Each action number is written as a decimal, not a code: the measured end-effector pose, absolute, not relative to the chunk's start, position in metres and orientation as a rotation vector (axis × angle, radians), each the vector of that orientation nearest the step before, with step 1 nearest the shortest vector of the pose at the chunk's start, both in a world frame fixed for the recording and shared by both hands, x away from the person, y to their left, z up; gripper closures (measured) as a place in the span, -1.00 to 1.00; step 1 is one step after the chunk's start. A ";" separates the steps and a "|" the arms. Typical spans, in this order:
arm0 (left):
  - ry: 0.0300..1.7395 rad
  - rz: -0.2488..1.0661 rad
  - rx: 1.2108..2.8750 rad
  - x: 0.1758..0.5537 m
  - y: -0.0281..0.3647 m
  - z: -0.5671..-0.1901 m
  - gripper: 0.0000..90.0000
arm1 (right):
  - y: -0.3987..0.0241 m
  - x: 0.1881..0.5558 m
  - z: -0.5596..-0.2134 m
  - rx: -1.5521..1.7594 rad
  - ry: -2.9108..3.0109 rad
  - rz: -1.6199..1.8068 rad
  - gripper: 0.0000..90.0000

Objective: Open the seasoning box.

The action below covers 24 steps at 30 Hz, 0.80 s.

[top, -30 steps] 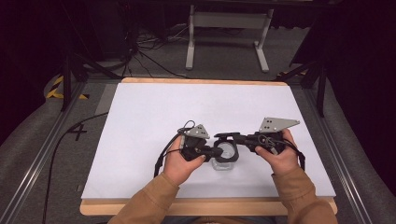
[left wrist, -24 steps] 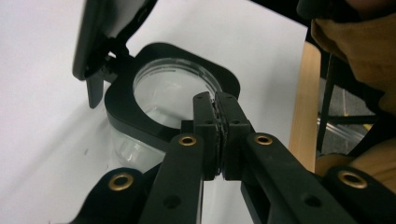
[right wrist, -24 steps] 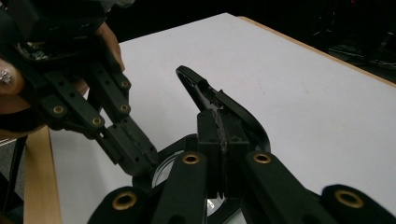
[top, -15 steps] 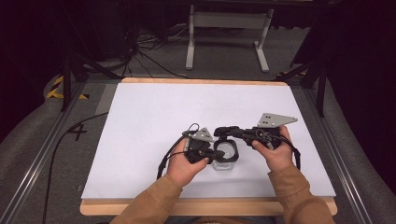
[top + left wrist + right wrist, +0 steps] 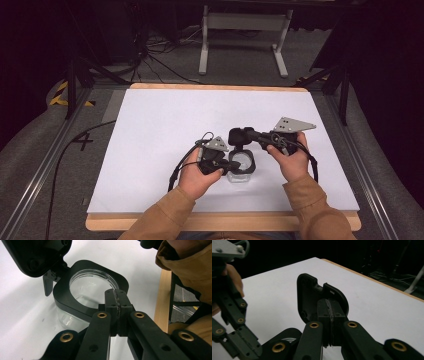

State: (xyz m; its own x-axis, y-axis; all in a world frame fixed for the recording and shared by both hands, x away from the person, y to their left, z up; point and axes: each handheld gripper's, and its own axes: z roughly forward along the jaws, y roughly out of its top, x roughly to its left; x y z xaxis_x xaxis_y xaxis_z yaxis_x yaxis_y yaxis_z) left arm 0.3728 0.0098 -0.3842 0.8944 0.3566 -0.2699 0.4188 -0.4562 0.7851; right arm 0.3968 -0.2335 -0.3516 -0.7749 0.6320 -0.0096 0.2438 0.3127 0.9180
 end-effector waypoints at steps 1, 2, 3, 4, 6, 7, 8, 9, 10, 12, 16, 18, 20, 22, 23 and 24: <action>0.557 -0.081 2.090 0.373 0.010 -0.384 1.00 | -0.234 0.398 -0.352 0.785 2.206 1.441 1.00; 0.563 -0.093 2.083 0.373 0.010 -0.385 1.00 | -0.234 0.398 -0.353 0.789 2.193 1.433 1.00; 0.563 -0.093 2.083 0.373 0.010 -0.385 1.00 | -0.234 0.398 -0.353 0.789 2.193 1.433 1.00; 0.564 -0.095 2.081 0.373 0.010 -0.385 1.00 | -0.234 0.398 -0.353 0.791 2.177 1.424 1.00; 0.563 -0.091 2.081 0.373 0.010 -0.385 1.00 | -0.235 0.399 -0.355 0.794 2.169 1.432 1.00; 0.562 -0.090 2.080 0.373 0.010 -0.385 1.00 | -0.235 0.400 -0.355 0.800 2.162 1.438 1.00; 0.563 -0.090 2.081 0.373 0.010 -0.385 1.00 | -0.235 0.399 -0.355 0.802 2.164 1.437 1.00; 0.563 -0.090 2.081 0.373 0.010 -0.385 1.00 | -0.234 0.400 -0.356 0.801 2.169 1.437 1.00; 0.562 -0.089 2.080 0.373 0.010 -0.385 1.00 | -0.234 0.400 -0.356 0.795 2.167 1.433 1.00; 0.560 -0.089 2.081 0.373 0.010 -0.385 1.00 | -0.234 0.399 -0.355 0.797 2.170 1.431 0.99; 0.566 -0.089 2.092 0.374 0.012 -0.384 0.93 | -0.237 0.395 -0.353 0.796 2.182 1.433 0.96; 0.569 -0.077 2.100 0.376 0.017 -0.381 0.89 | -0.243 0.391 -0.349 0.807 2.183 1.437 0.95; 0.584 -0.069 2.089 0.376 0.020 -0.379 0.88 | -0.248 0.388 -0.346 0.820 2.184 1.441 0.95; 0.583 -0.061 2.085 0.377 0.025 -0.375 0.87 | -0.254 0.386 -0.344 0.828 2.180 1.438 0.95; 0.593 -0.055 2.077 0.377 0.027 -0.373 0.86 | -0.257 0.385 -0.342 0.837 2.179 1.439 0.95; 0.600 -0.047 2.071 0.378 0.030 -0.371 0.85 | -0.260 0.384 -0.341 0.841 2.178 1.434 0.94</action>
